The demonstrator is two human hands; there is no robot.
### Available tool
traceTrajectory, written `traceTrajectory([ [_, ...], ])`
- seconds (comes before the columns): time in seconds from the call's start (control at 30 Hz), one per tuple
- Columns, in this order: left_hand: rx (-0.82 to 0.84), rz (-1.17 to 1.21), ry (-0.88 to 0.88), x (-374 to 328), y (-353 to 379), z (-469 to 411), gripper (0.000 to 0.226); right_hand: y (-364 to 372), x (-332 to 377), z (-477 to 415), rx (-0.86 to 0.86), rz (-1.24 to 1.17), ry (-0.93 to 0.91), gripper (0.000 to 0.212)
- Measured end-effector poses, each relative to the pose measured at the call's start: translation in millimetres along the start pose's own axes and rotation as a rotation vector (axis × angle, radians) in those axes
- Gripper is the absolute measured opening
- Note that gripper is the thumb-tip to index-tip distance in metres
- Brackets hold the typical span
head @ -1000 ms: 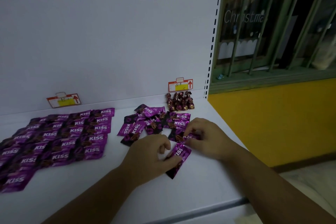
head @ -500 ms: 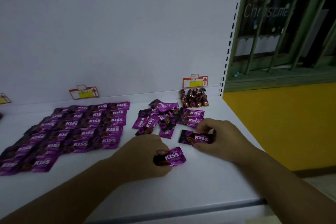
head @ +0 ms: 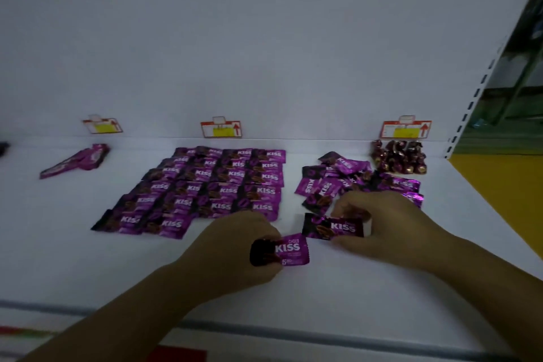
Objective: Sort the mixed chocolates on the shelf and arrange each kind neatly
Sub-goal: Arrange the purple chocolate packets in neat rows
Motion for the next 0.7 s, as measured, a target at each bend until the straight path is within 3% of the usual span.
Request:
traceTrajectory([
  [0.37, -0.054, -0.101, -0.055, 100, -38, 23, 0.041, 39, 45, -51, -0.036, -0.032, -0.064, 0.025],
  [0.5, -0.02, -0.122, -0.012, 113, -33, 17, 0.044, 38, 51, -54, -0.14, -0.001, -0.076, 0.037],
  [0.7, -0.015, -0.07, 0.038, 120, -24, 10, 0.046, 48, 72, -62, -0.209, 0.051, -0.129, 0.028],
])
Point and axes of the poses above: each hand's wrist, its own z-axis away from the middle knuckle, its own y-axis out of the palm, x = y × z, the point moved 10 cm from there along -z, towards the middle knuckle, and after that the axes turned 5 degrees about -y, right-handed, at the moved point
